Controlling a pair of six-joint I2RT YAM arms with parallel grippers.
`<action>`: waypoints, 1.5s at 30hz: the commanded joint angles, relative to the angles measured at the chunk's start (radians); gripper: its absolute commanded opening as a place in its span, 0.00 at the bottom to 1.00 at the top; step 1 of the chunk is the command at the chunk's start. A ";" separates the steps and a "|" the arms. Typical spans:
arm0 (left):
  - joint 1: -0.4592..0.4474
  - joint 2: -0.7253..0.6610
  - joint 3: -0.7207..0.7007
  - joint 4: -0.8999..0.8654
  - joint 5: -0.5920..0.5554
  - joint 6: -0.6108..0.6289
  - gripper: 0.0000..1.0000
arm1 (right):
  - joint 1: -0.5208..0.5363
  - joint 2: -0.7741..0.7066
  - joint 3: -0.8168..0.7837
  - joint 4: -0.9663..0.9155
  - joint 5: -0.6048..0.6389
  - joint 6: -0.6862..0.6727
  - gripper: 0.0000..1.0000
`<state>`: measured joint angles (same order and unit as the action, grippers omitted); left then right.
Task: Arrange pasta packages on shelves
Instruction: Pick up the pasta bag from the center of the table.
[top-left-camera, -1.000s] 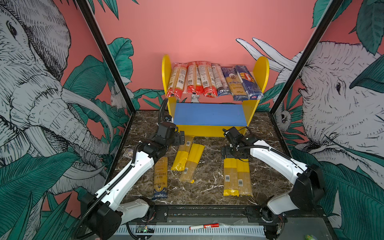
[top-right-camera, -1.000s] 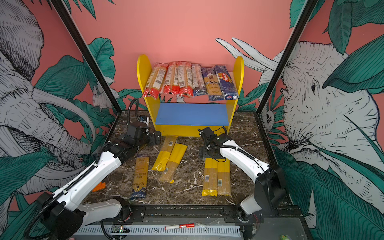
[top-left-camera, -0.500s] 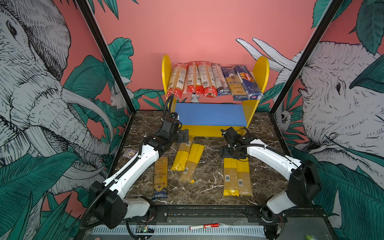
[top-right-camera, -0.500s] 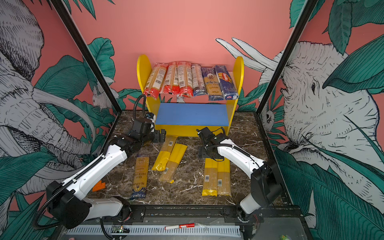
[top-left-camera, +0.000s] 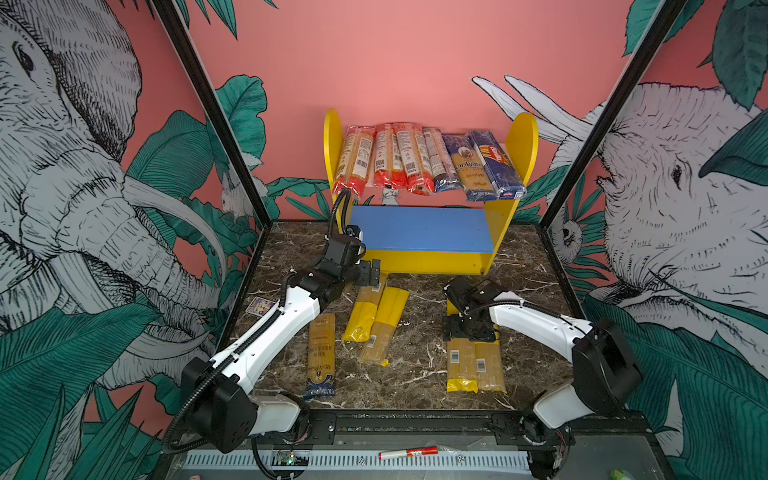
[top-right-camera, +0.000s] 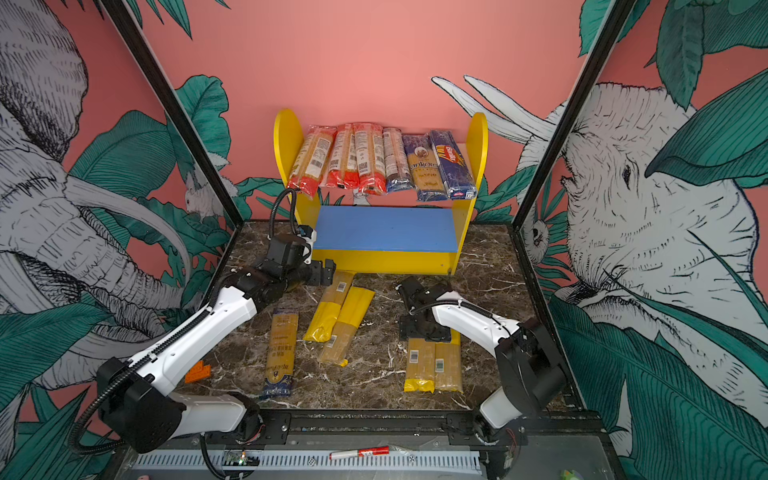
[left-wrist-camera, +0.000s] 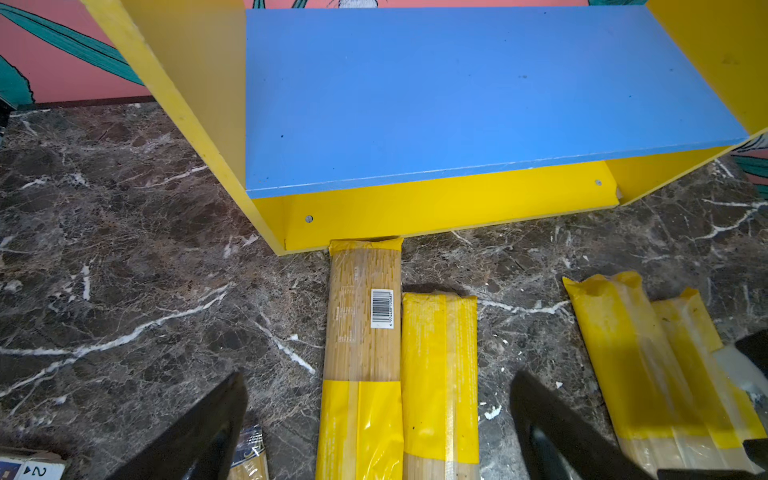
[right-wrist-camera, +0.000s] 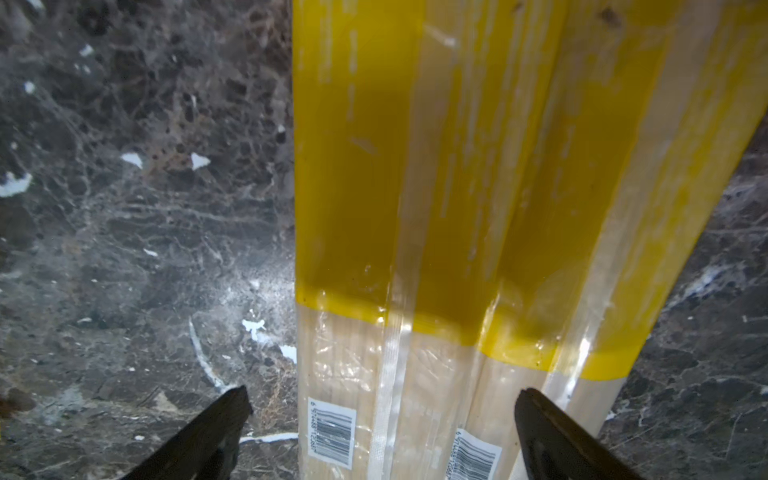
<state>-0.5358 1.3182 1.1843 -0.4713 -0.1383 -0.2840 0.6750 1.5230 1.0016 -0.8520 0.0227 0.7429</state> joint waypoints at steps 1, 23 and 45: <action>0.002 -0.009 0.042 -0.016 0.019 0.028 0.99 | 0.054 -0.045 -0.038 -0.013 0.002 0.091 0.99; 0.002 -0.075 -0.018 -0.025 0.045 0.057 0.99 | 0.210 0.051 -0.158 0.041 0.039 0.299 0.99; 0.001 -0.048 -0.002 -0.015 0.059 0.051 0.99 | 0.210 0.177 -0.263 0.185 -0.041 0.332 0.70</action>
<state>-0.5358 1.2762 1.1847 -0.4873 -0.0856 -0.2352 0.8764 1.5906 0.8303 -0.7120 -0.0071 0.9974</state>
